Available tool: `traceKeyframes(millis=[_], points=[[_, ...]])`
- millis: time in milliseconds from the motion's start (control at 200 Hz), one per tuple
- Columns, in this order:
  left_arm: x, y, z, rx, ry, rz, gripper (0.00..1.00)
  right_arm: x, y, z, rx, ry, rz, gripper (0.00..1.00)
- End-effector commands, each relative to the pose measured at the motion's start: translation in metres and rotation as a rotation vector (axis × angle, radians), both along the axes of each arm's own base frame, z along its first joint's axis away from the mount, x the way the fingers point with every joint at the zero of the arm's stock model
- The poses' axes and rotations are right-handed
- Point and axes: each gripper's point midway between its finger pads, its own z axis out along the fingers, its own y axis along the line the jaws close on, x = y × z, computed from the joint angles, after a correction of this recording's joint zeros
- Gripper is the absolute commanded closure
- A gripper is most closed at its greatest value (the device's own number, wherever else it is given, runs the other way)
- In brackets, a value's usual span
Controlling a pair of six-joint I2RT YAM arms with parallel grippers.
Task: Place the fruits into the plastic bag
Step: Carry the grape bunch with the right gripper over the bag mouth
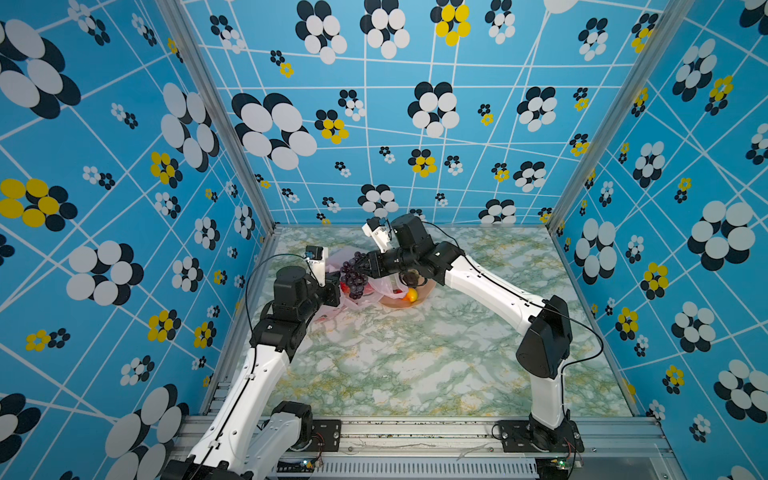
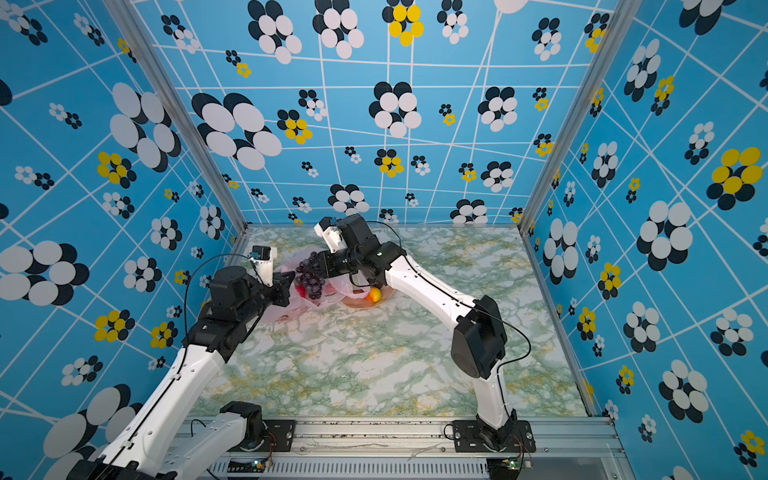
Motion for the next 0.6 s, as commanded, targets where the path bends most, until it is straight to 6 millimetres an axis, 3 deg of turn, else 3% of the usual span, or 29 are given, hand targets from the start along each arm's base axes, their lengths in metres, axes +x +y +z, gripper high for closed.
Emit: traceKeyframes(millis=[0,595], points=[[-0.001,-0.004,0.016,-0.02,-0.042,-0.015,1.0,-0.008,0.005,-0.006,-0.003,-0.013,0.067,0.78],[-0.002,-0.003,0.018,-0.023,-0.048,-0.014,1.0,-0.026,0.024,-0.04,-0.085,0.036,0.197,0.78]])
